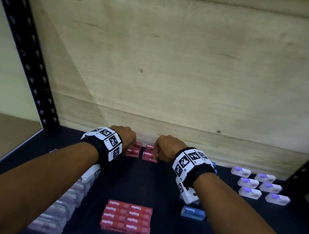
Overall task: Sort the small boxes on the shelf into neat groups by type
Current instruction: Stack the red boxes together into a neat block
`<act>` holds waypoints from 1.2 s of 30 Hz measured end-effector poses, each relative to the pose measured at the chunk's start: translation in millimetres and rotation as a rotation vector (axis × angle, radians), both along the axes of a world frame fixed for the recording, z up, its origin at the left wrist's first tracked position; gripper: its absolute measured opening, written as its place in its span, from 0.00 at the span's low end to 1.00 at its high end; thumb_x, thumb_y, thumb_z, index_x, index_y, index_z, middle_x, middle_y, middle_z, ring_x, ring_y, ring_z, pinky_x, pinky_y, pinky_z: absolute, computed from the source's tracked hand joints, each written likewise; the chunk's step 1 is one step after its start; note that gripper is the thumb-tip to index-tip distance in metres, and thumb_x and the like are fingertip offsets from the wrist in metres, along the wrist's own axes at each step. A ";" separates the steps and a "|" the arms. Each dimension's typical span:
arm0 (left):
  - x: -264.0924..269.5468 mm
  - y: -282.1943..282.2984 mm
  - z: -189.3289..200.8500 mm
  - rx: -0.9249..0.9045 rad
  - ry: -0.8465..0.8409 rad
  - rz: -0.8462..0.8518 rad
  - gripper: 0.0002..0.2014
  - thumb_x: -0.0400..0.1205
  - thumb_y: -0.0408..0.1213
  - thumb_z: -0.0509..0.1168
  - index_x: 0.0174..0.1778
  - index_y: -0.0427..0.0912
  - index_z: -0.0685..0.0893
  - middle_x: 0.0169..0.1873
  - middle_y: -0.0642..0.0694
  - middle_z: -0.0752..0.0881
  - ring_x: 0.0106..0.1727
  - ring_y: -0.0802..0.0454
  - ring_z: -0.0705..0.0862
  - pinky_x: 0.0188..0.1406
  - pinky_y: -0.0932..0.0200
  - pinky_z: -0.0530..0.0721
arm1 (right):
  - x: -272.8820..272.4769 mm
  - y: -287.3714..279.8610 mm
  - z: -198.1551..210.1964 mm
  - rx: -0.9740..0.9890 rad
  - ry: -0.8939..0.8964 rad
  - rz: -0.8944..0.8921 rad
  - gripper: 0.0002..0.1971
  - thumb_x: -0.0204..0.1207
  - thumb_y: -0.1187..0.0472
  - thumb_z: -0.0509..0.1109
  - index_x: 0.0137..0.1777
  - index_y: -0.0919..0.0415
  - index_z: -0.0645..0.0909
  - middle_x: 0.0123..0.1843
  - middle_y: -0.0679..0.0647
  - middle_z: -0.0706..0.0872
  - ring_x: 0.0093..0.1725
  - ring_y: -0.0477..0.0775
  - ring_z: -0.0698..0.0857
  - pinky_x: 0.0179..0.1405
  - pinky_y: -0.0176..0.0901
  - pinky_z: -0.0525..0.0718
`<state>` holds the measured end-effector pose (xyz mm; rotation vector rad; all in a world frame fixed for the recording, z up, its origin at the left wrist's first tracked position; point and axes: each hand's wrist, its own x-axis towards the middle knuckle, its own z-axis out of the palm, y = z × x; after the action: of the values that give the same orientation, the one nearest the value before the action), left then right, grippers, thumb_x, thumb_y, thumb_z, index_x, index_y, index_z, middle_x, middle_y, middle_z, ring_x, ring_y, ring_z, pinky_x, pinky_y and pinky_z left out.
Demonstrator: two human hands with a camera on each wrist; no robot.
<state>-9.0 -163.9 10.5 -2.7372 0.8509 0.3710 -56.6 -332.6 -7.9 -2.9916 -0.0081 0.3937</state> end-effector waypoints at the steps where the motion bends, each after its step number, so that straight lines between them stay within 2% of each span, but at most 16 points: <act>1: -1.1 0.9 0.6 0.002 0.009 0.001 0.18 0.74 0.37 0.77 0.59 0.50 0.86 0.58 0.46 0.84 0.54 0.43 0.86 0.45 0.55 0.83 | -1.9 -0.2 1.4 0.007 0.008 0.003 0.08 0.74 0.60 0.76 0.52 0.58 0.88 0.51 0.55 0.90 0.50 0.58 0.88 0.54 0.54 0.88; 8: -16.9 5.7 2.3 0.032 0.109 -0.029 0.15 0.74 0.37 0.77 0.56 0.46 0.89 0.53 0.47 0.88 0.53 0.46 0.87 0.44 0.58 0.82 | -19.1 -0.6 1.7 0.054 0.071 0.037 0.06 0.71 0.56 0.78 0.47 0.55 0.90 0.48 0.52 0.91 0.49 0.56 0.89 0.55 0.55 0.89; 10: -24.0 6.1 5.0 0.052 0.158 -0.045 0.16 0.74 0.37 0.77 0.58 0.44 0.89 0.54 0.47 0.89 0.53 0.49 0.86 0.43 0.63 0.81 | -25.3 0.0 2.5 0.071 0.095 0.054 0.06 0.71 0.56 0.79 0.46 0.54 0.90 0.48 0.51 0.91 0.50 0.54 0.88 0.56 0.54 0.88; 11: -28.4 7.3 6.7 0.056 0.184 -0.056 0.16 0.75 0.37 0.77 0.59 0.43 0.89 0.53 0.48 0.89 0.48 0.54 0.86 0.39 0.69 0.80 | -29.8 0.6 3.7 0.090 0.110 0.057 0.05 0.71 0.57 0.79 0.46 0.54 0.91 0.48 0.50 0.92 0.51 0.52 0.88 0.57 0.53 0.88; 13: -35.5 10.1 11.3 0.041 0.256 -0.067 0.16 0.77 0.34 0.75 0.60 0.40 0.89 0.40 0.52 0.86 0.31 0.70 0.80 0.23 0.81 0.71 | -37.0 3.0 5.3 0.122 0.137 0.068 0.04 0.70 0.60 0.78 0.44 0.54 0.91 0.48 0.47 0.92 0.51 0.49 0.88 0.59 0.52 0.87; 15: -40.6 13.3 14.4 0.012 0.320 -0.073 0.15 0.77 0.31 0.74 0.60 0.36 0.89 0.29 0.58 0.80 0.19 0.76 0.76 0.18 0.83 0.67 | -43.8 5.6 6.2 0.130 0.174 0.084 0.04 0.70 0.60 0.78 0.44 0.53 0.92 0.48 0.46 0.92 0.52 0.48 0.88 0.60 0.52 0.86; 16: -44.0 15.6 13.9 0.005 0.342 -0.070 0.15 0.77 0.30 0.74 0.60 0.35 0.88 0.26 0.60 0.80 0.17 0.77 0.75 0.18 0.83 0.68 | -47.5 7.4 6.4 0.134 0.196 0.090 0.04 0.70 0.60 0.78 0.44 0.53 0.92 0.48 0.45 0.92 0.53 0.48 0.88 0.61 0.53 0.86; 18: -50.1 21.6 11.8 -0.023 0.381 -0.053 0.15 0.77 0.30 0.74 0.60 0.34 0.88 0.22 0.61 0.84 0.21 0.74 0.79 0.22 0.81 0.72 | -54.3 10.9 7.2 0.144 0.225 0.105 0.04 0.70 0.60 0.78 0.45 0.54 0.91 0.49 0.46 0.92 0.54 0.48 0.88 0.63 0.53 0.85; 20: -56.2 25.7 11.5 -0.025 0.384 -0.050 0.14 0.78 0.30 0.74 0.60 0.35 0.88 0.27 0.58 0.88 0.28 0.71 0.84 0.27 0.77 0.77 | -60.0 14.6 7.5 0.141 0.243 0.119 0.05 0.71 0.61 0.78 0.46 0.54 0.91 0.49 0.46 0.92 0.54 0.48 0.88 0.64 0.52 0.85; 23: -66.7 30.3 13.5 -0.026 0.467 -0.035 0.13 0.78 0.29 0.73 0.59 0.36 0.89 0.25 0.57 0.87 0.22 0.71 0.82 0.22 0.78 0.76 | -67.6 19.5 6.6 0.148 0.280 0.133 0.06 0.72 0.63 0.77 0.47 0.57 0.91 0.49 0.49 0.93 0.55 0.50 0.89 0.64 0.52 0.85; 26: -77.3 35.1 12.3 -0.038 0.374 -0.038 0.14 0.77 0.33 0.75 0.59 0.40 0.89 0.43 0.51 0.92 0.38 0.65 0.88 0.32 0.74 0.80 | -74.0 22.6 6.6 0.165 0.317 0.120 0.05 0.72 0.63 0.77 0.46 0.57 0.91 0.46 0.48 0.93 0.52 0.51 0.90 0.62 0.51 0.87; 27: -78.4 36.5 11.6 -0.042 0.390 -0.039 0.14 0.77 0.32 0.74 0.59 0.39 0.89 0.39 0.54 0.92 0.38 0.66 0.88 0.32 0.75 0.80 | -76.5 23.2 7.9 0.160 0.316 0.124 0.05 0.72 0.63 0.78 0.47 0.56 0.91 0.44 0.47 0.93 0.49 0.49 0.90 0.59 0.48 0.88; 29: -80.2 37.2 12.3 -0.037 0.513 -0.025 0.13 0.78 0.28 0.72 0.58 0.36 0.89 0.23 0.61 0.87 0.27 0.71 0.84 0.24 0.78 0.76 | -81.8 24.3 10.6 0.154 0.314 0.136 0.05 0.73 0.62 0.77 0.48 0.57 0.91 0.38 0.44 0.90 0.39 0.43 0.86 0.52 0.43 0.87; 30: -81.5 37.6 13.8 -0.027 0.534 -0.017 0.12 0.78 0.28 0.72 0.58 0.36 0.89 0.20 0.61 0.85 0.23 0.72 0.82 0.22 0.79 0.75 | -83.8 24.7 11.1 0.161 0.321 0.137 0.05 0.73 0.62 0.77 0.48 0.57 0.92 0.36 0.43 0.89 0.36 0.42 0.85 0.51 0.42 0.86; 33: -84.8 39.6 14.0 -0.021 0.498 -0.034 0.13 0.77 0.30 0.73 0.58 0.39 0.90 0.21 0.61 0.84 0.22 0.71 0.81 0.22 0.79 0.75 | -88.8 24.8 11.4 0.175 0.354 0.133 0.06 0.73 0.64 0.77 0.49 0.58 0.92 0.39 0.44 0.90 0.36 0.42 0.84 0.54 0.45 0.86; 36: -87.5 41.4 15.1 -0.024 0.531 -0.037 0.14 0.77 0.27 0.72 0.58 0.38 0.89 0.19 0.60 0.84 0.21 0.71 0.81 0.21 0.79 0.75 | -92.2 23.6 11.6 0.183 0.378 0.126 0.06 0.74 0.64 0.77 0.49 0.59 0.91 0.44 0.49 0.92 0.38 0.43 0.85 0.54 0.45 0.86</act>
<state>-96.5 -122.5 25.6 -2.6711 1.0241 1.1166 -148.8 -309.0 3.7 -2.6987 -0.1861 0.9130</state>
